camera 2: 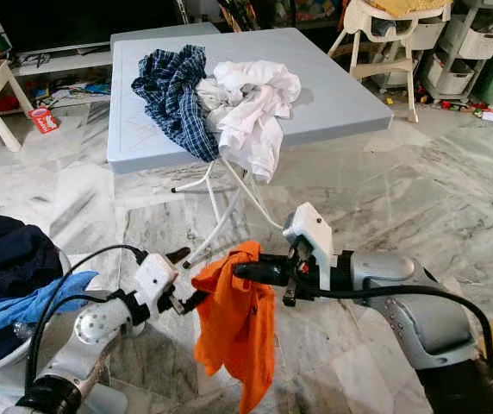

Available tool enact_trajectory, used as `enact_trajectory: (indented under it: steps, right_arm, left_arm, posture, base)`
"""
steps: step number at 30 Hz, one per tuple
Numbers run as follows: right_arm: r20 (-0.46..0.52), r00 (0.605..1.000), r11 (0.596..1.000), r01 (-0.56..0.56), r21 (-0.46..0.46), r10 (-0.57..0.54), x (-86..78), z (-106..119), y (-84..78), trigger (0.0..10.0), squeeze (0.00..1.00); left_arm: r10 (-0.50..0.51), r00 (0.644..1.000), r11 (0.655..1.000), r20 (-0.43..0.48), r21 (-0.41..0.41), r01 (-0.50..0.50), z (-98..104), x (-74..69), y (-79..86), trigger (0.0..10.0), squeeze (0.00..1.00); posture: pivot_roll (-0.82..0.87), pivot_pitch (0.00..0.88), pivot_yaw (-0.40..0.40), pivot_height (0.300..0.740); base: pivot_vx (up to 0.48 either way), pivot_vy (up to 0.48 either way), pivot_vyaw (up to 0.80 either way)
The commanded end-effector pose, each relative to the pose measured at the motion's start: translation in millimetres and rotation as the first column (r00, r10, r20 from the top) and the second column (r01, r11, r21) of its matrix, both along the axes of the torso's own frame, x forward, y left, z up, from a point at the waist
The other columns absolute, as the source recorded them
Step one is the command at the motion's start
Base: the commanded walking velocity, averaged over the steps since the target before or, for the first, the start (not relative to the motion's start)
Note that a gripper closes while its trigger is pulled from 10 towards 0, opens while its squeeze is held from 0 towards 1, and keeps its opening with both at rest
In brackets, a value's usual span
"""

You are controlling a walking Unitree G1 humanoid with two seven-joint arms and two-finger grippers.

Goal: Hang hanger

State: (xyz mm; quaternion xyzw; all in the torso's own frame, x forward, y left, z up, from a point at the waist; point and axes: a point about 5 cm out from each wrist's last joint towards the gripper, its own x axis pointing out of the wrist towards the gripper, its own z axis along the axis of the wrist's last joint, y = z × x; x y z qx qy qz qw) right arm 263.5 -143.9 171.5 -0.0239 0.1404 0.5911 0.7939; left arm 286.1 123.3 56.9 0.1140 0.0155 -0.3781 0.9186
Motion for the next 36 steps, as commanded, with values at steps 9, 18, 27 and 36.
enact_trajectory:
  steps: [9,18,27,36]
  right_arm:
    - [0.037,0.999,1.000,0.008,0.014,-0.008,1.4,6,1.1,0.0,0.00]
    - [0.029,0.999,1.000,0.019,0.008,-0.019,2.6,1,-0.7,0.0,0.00]
    - [0.026,0.999,1.000,0.021,0.007,-0.021,4.0,-4,0.8,0.0,0.00]
    - [0.031,0.999,1.000,0.024,0.012,-0.025,5.9,-6,2.1,0.0,0.00]
  left_arm:
    - [-0.023,1.000,1.000,-0.013,-0.021,0.023,1,-2.2,7.4,0.0,0.00]
    - [-0.127,0.990,0.989,-0.059,-0.090,0.121,11,-13.7,13.8,0.0,0.00]
    - [-0.126,0.988,0.987,-0.091,-0.114,0.116,19,-12.1,24.0,0.0,0.00]
    - [-0.144,0.980,0.981,-0.141,-0.148,0.123,20,-13.7,26.3,0.0,0.00]
  posture:
    - [-0.17,0.060,0.020,0.740]
    - [-0.16,0.057,0.025,0.740]
    - [-0.15,0.054,0.028,0.740]
    - [-0.14,0.052,0.036,0.740]
  base:
    - [0.000,0.000,0.00]
    - [0.000,0.000,0.00]
    - [0.000,0.000,0.00]
    - [0.000,0.000,0.00]
